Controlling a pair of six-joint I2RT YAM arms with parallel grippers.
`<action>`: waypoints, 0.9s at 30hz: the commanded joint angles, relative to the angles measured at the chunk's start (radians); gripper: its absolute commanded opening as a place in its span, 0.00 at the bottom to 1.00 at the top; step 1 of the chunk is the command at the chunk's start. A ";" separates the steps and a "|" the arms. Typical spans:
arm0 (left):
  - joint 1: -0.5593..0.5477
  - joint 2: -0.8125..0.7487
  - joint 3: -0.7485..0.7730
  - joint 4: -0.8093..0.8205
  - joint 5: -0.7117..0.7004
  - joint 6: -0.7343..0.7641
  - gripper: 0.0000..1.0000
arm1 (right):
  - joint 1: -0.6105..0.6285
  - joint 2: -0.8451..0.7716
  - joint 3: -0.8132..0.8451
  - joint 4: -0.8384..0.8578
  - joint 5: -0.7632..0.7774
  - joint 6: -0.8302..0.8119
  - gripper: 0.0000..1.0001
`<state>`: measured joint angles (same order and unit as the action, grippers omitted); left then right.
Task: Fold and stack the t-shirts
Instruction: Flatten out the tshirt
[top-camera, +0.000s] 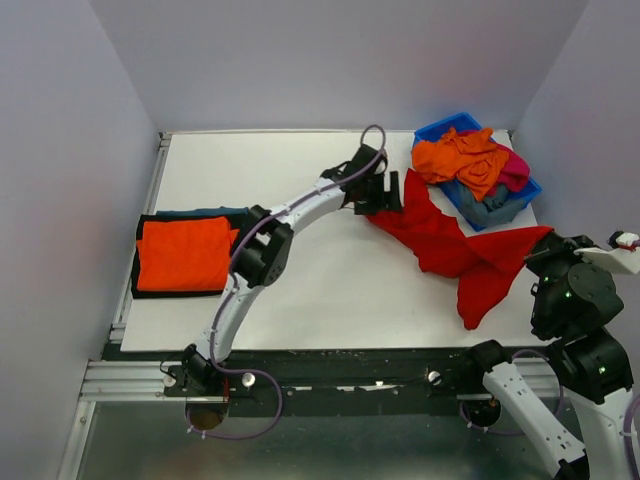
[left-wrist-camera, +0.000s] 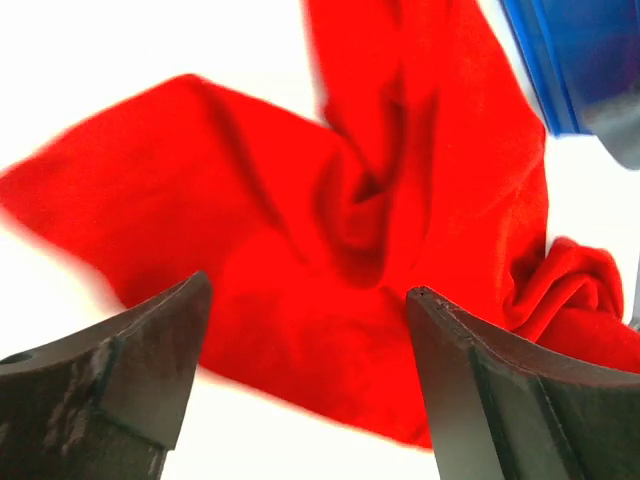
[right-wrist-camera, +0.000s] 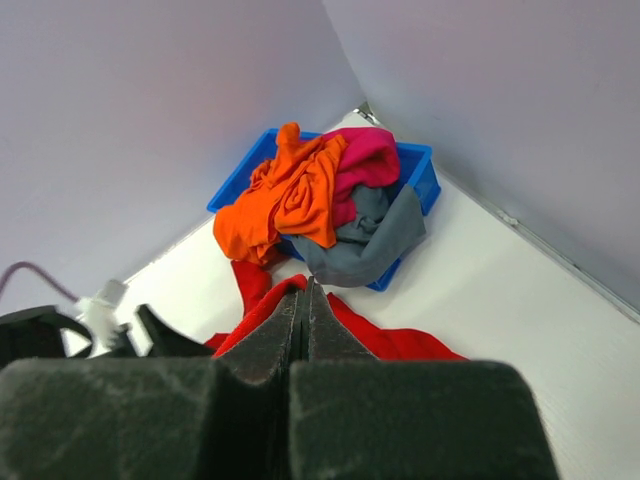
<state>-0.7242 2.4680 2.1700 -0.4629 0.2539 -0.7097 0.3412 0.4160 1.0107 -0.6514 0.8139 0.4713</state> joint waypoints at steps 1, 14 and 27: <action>0.121 -0.233 -0.162 -0.009 -0.099 0.042 0.96 | 0.004 0.000 -0.006 -0.002 0.022 0.021 0.01; 0.157 -0.055 -0.098 0.007 -0.016 -0.060 0.63 | 0.002 0.012 0.003 0.007 -0.005 0.023 0.01; 0.157 0.055 -0.038 0.000 -0.031 -0.112 0.58 | 0.002 0.015 -0.014 0.007 -0.032 0.036 0.01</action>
<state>-0.5674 2.4794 2.1098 -0.4515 0.2245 -0.7959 0.3412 0.4255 1.0107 -0.6510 0.7990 0.4835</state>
